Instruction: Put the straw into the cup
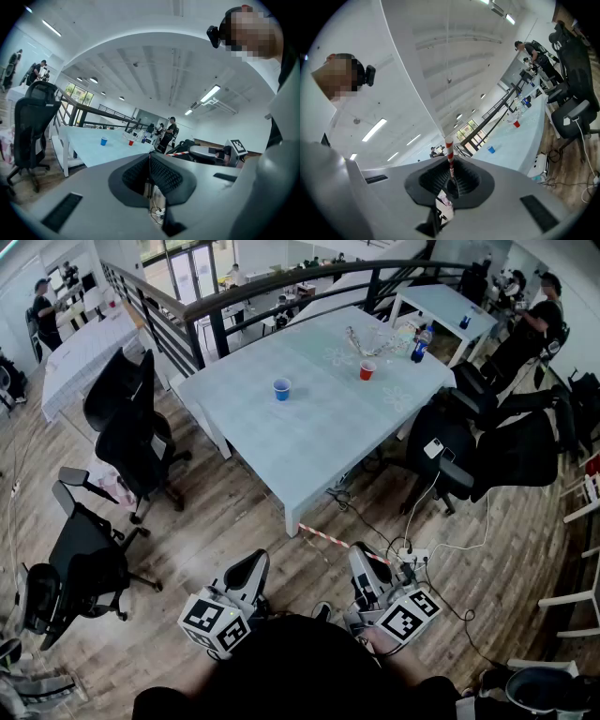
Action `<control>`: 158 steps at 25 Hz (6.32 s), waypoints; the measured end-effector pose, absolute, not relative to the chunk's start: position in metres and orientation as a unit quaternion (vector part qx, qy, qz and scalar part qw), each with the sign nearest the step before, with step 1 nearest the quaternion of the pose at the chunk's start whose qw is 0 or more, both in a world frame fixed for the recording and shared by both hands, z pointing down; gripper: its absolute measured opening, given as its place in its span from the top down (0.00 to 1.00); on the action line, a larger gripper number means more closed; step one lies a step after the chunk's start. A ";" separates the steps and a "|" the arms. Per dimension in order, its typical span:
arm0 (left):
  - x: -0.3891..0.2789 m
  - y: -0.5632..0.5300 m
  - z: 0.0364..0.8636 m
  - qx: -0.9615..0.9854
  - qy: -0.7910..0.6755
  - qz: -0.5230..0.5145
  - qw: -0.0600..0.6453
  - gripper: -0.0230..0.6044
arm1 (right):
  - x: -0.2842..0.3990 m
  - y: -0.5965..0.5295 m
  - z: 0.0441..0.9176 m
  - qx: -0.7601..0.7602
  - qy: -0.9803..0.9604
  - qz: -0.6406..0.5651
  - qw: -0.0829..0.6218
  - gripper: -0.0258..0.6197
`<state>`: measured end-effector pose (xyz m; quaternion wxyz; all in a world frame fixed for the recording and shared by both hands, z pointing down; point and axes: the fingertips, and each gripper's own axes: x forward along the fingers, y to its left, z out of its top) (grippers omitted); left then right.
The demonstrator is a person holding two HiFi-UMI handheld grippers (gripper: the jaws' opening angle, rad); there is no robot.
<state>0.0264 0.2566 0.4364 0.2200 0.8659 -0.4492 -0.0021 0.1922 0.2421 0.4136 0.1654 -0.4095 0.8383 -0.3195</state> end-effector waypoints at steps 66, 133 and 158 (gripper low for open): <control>-0.159 0.123 0.456 0.839 -0.485 -0.031 0.245 0.93 | 0.003 0.088 0.429 -0.401 0.862 -0.297 0.089 0.88; -0.096 -0.161 0.461 0.847 -0.468 -0.010 0.252 0.93 | 0.126 -0.217 0.448 -0.518 0.820 -0.236 0.057 0.88; -0.136 -0.254 0.488 0.844 -0.455 0.006 0.284 0.93 | 0.091 -0.362 0.497 -0.539 0.809 -0.235 0.001 0.88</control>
